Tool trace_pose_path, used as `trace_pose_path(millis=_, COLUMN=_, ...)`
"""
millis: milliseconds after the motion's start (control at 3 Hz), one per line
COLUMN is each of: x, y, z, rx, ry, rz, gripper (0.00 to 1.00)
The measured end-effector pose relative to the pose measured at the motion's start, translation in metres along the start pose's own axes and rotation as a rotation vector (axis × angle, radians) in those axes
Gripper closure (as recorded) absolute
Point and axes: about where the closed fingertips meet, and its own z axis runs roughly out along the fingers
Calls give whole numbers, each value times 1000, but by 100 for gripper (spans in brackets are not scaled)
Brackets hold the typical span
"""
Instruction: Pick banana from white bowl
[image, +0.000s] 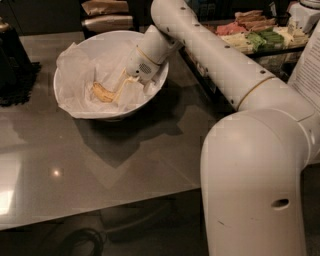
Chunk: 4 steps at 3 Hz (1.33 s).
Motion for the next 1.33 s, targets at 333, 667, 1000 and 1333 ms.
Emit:
trace_pose_path(millis=333, x=5, y=-1, z=-7, rx=20, ry=5, rz=8, gripper=100)
trace_pose_path(millis=667, x=9, y=-1, z=-16, rx=42, ry=8, rz=12, gripper=100)
trace_pose_path(millis=1000, x=8, y=-1, z=-26, rx=65, ry=19, rz=2, gripper=100)
trace_pose_path(millis=1333, x=7, y=-2, z=-31, rx=79, ry=27, rz=-5, gripper=100)
